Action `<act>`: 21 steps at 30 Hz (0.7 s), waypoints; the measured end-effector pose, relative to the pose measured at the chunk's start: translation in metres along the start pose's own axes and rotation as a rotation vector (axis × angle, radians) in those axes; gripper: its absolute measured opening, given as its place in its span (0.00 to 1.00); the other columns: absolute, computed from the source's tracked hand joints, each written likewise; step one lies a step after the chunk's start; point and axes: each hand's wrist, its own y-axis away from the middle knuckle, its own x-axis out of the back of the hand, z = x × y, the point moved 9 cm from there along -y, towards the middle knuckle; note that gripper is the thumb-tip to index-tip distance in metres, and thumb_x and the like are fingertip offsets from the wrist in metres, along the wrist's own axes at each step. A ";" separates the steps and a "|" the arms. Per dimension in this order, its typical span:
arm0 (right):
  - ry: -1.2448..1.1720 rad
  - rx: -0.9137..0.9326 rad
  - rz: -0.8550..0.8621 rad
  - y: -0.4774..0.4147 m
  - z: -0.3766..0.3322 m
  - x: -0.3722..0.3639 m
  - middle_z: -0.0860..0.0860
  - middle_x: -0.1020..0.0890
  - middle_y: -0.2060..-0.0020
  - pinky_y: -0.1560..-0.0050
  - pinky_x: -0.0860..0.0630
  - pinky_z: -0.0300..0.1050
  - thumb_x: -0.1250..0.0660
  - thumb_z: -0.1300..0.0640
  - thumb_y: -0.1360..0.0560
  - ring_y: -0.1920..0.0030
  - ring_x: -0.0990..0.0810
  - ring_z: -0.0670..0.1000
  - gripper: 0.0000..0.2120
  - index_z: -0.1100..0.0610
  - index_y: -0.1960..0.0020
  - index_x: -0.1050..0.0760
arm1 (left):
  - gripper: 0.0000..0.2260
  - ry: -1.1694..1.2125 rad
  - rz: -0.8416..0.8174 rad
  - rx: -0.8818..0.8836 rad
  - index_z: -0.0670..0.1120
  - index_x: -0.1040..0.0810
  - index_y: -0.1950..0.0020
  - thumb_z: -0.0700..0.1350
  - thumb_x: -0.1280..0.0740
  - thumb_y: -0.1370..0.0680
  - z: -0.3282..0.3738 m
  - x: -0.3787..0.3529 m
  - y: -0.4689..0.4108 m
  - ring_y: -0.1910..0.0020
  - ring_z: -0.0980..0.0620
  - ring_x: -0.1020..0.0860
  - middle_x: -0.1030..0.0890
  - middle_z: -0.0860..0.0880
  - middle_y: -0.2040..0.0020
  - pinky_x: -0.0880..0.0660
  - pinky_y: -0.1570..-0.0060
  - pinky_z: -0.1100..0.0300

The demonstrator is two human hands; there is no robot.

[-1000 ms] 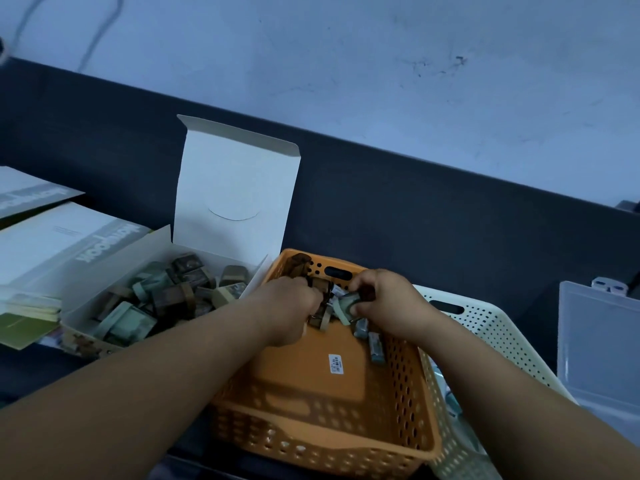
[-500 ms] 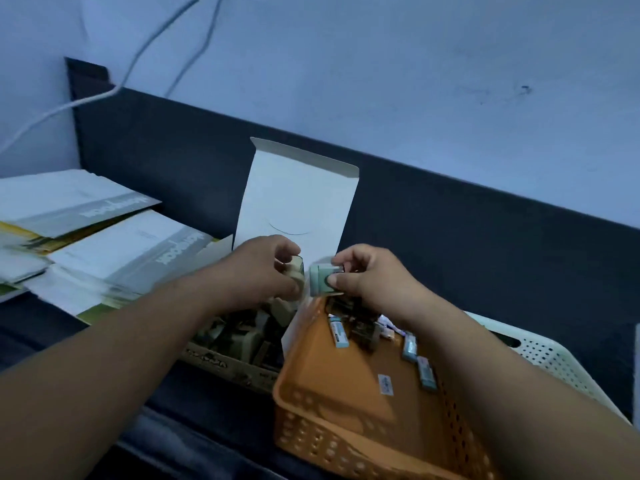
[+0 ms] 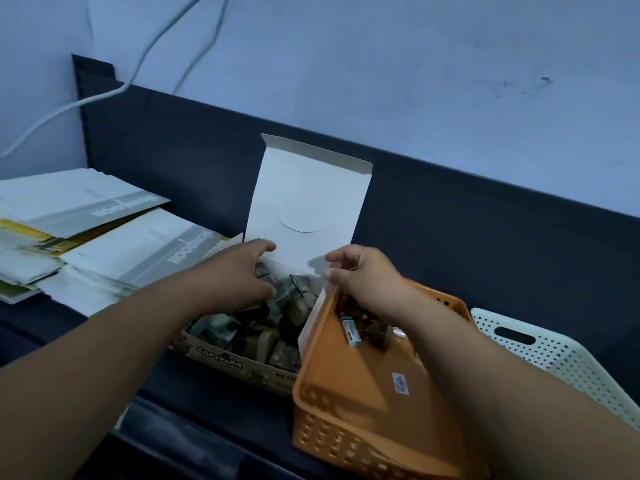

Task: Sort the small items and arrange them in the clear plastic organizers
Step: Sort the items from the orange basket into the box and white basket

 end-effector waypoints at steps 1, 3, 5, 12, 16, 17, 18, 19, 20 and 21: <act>0.000 -0.024 0.028 0.002 0.009 0.013 0.49 0.19 0.50 0.54 0.24 0.39 0.30 0.54 0.24 0.55 0.21 0.46 0.12 0.52 0.41 0.22 | 0.31 -0.031 0.028 -0.046 0.55 0.38 0.26 0.46 0.30 0.27 0.011 -0.002 -0.001 0.40 0.53 0.26 0.30 0.52 0.30 0.27 0.44 0.58; 0.004 -0.094 0.084 0.007 0.031 0.037 0.48 0.18 0.51 0.51 0.23 0.43 0.30 0.54 0.24 0.52 0.20 0.48 0.09 0.51 0.45 0.22 | 0.29 -0.123 0.078 -0.152 0.55 0.37 0.26 0.48 0.31 0.26 0.036 -0.010 -0.001 0.31 0.53 0.33 0.34 0.54 0.27 0.33 0.37 0.59; 0.025 -0.150 0.125 0.013 0.052 0.056 0.48 0.18 0.53 0.50 0.23 0.44 0.30 0.56 0.24 0.50 0.19 0.49 0.06 0.51 0.48 0.21 | 0.28 -0.133 0.064 -0.236 0.55 0.37 0.26 0.50 0.32 0.25 0.060 -0.025 -0.002 0.29 0.54 0.35 0.35 0.55 0.26 0.36 0.35 0.58; 0.394 -0.267 -0.080 0.033 0.089 0.050 0.49 0.24 0.40 0.52 0.27 0.41 0.30 0.52 0.25 0.46 0.25 0.50 0.20 0.50 0.34 0.27 | 0.22 -0.394 -0.176 -0.273 0.49 0.29 0.32 0.55 0.34 0.25 0.084 -0.096 -0.012 0.35 0.49 0.30 0.30 0.49 0.33 0.33 0.36 0.54; 0.617 -0.252 -0.246 0.033 0.094 0.025 0.49 0.25 0.38 0.44 0.28 0.44 0.28 0.50 0.27 0.42 0.26 0.51 0.26 0.49 0.31 0.31 | 0.20 -0.456 -0.167 -0.303 0.50 0.28 0.34 0.53 0.34 0.25 0.082 -0.106 -0.017 0.34 0.50 0.33 0.30 0.50 0.34 0.35 0.35 0.55; 0.675 -0.244 -0.272 0.031 0.095 0.020 0.50 0.26 0.38 0.44 0.28 0.45 0.28 0.49 0.27 0.42 0.26 0.52 0.27 0.49 0.31 0.31 | 0.20 -0.445 -0.151 -0.298 0.51 0.29 0.34 0.52 0.34 0.25 0.083 -0.104 -0.017 0.34 0.50 0.32 0.29 0.50 0.34 0.34 0.35 0.53; 0.719 -0.236 -0.287 0.030 0.098 0.017 0.50 0.27 0.37 0.44 0.27 0.45 0.28 0.49 0.27 0.42 0.26 0.52 0.28 0.49 0.30 0.32 | 0.20 -0.431 -0.135 -0.292 0.51 0.29 0.33 0.52 0.34 0.25 0.085 -0.102 -0.019 0.35 0.50 0.31 0.29 0.50 0.34 0.33 0.35 0.51; 0.750 -0.223 -0.290 0.030 0.099 0.015 0.51 0.28 0.37 0.43 0.27 0.46 0.28 0.50 0.28 0.41 0.26 0.53 0.29 0.50 0.30 0.33 | 0.21 -0.405 -0.121 -0.293 0.52 0.30 0.32 0.51 0.34 0.24 0.089 -0.100 -0.020 0.35 0.51 0.31 0.29 0.51 0.33 0.32 0.36 0.51; 0.768 -0.207 -0.287 0.030 0.101 0.015 0.51 0.29 0.37 0.44 0.26 0.46 0.28 0.52 0.28 0.41 0.26 0.53 0.28 0.51 0.30 0.32 | 0.22 -0.366 -0.110 -0.303 0.52 0.32 0.30 0.51 0.34 0.24 0.094 -0.099 -0.022 0.35 0.51 0.30 0.30 0.51 0.33 0.31 0.37 0.53; 0.776 -0.188 -0.287 0.031 0.101 0.015 0.51 0.29 0.38 0.46 0.25 0.45 0.28 0.54 0.27 0.42 0.25 0.53 0.26 0.51 0.32 0.32 | 0.23 -0.318 -0.107 -0.315 0.52 0.33 0.29 0.51 0.34 0.24 0.099 -0.099 -0.023 0.35 0.52 0.30 0.30 0.52 0.32 0.31 0.39 0.56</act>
